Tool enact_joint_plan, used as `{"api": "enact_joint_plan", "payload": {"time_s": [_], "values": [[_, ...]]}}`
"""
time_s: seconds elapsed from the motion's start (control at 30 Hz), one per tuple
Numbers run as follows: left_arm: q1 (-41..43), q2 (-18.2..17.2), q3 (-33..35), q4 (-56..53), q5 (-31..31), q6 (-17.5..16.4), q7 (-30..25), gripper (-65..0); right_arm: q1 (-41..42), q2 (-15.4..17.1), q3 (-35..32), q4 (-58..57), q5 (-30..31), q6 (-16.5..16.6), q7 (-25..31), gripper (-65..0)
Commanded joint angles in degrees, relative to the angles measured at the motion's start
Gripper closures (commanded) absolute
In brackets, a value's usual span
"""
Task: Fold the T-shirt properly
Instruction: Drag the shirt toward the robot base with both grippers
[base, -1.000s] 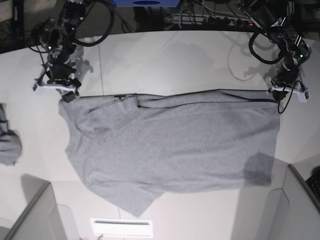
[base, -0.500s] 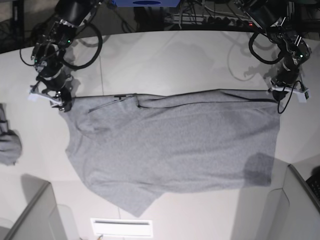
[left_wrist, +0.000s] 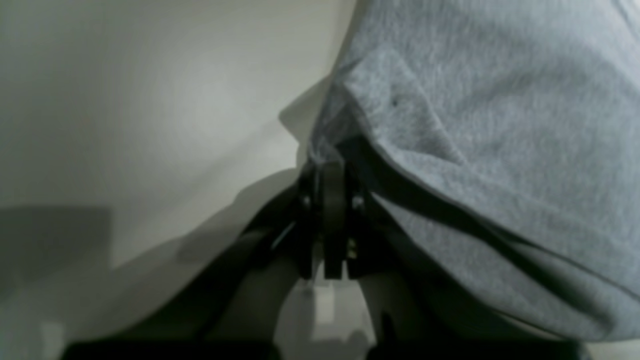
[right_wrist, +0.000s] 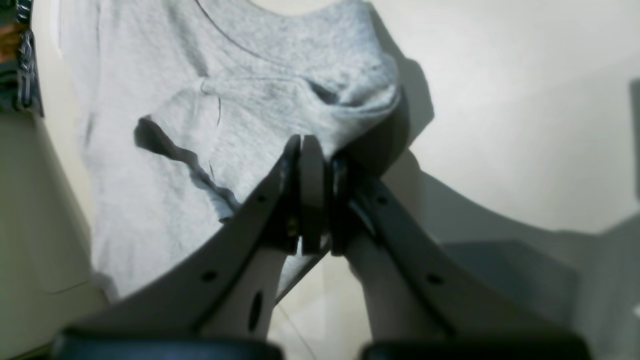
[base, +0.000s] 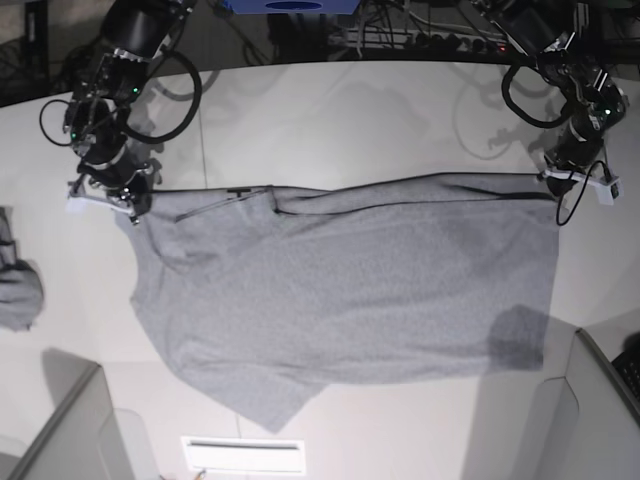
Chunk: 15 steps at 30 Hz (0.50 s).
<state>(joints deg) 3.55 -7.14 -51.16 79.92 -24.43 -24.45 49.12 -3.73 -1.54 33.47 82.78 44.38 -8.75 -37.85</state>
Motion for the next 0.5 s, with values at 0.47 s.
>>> {"api": "enact_joint_plan", "payload": {"time_s": [0.47], "values": [[-11.77, -6.09, -0.05, 12.08, 0.12, 0.23, 15.18, 0.0, 12.83, 0.27, 0.33, 10.62, 0.59, -9.93, -11.25, 0.0]]}}
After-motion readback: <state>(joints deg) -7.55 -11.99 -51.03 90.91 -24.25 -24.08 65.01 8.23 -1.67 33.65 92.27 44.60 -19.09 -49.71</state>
